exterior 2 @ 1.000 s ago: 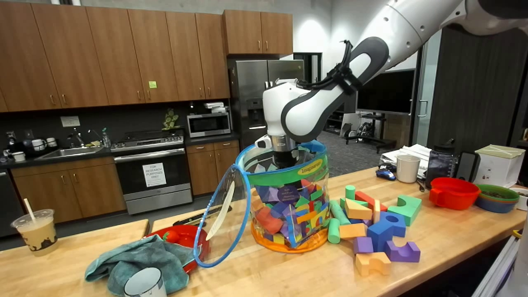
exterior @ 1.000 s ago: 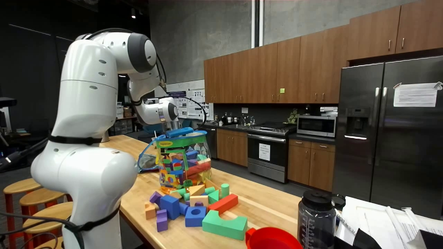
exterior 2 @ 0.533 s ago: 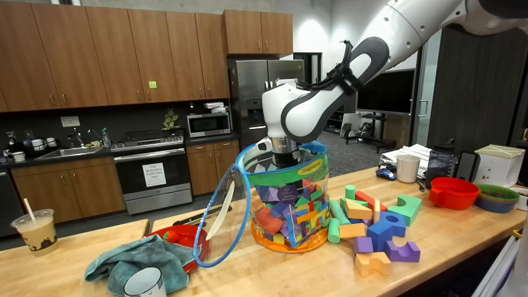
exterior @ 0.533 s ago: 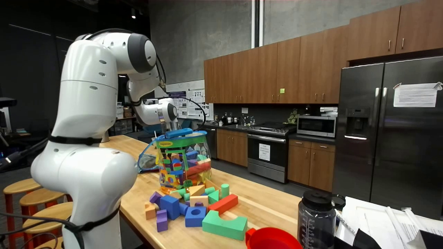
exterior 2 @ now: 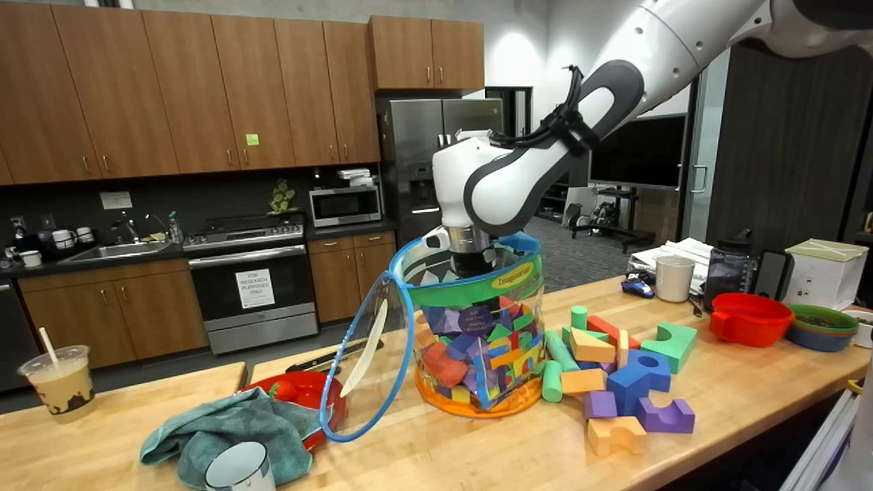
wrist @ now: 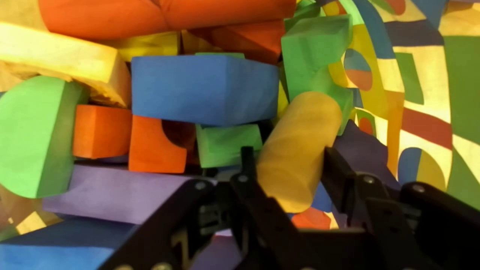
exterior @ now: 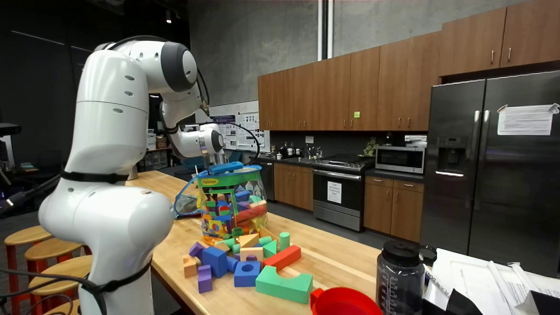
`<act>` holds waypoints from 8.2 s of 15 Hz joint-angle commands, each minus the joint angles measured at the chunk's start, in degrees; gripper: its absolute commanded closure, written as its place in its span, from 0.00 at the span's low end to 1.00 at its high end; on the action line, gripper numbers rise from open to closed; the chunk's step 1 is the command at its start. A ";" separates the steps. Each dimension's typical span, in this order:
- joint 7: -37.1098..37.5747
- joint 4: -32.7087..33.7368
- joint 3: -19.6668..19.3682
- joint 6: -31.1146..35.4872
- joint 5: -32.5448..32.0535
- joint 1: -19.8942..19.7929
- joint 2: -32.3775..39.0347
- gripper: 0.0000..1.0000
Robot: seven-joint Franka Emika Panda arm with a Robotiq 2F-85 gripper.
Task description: Remove one yellow block from the clear bag and put it on the table.
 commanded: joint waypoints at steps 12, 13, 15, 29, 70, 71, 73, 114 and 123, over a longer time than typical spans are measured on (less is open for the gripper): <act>-8.40 10.95 -0.65 -11.00 0.83 -1.97 -0.78 0.78; -8.72 11.92 -0.81 -11.82 0.67 -2.04 -0.67 0.78; -9.29 14.03 -1.11 -13.51 0.36 -2.14 -0.42 0.78; -10.11 28.77 -4.28 -27.94 -5.69 -2.49 -0.46 0.78; 63.54 -31.78 -2.90 1.11 -11.50 -8.01 -33.28 0.78; 64.33 -32.16 -2.62 1.87 -11.76 -8.15 -33.20 0.78; 65.31 -32.85 -2.20 3.39 -12.06 -8.31 -32.90 0.78; 49.76 -25.89 -4.67 16.31 -12.75 -9.14 -21.04 0.00; 30.92 -8.96 -5.33 0.45 -5.11 -7.32 -20.11 0.00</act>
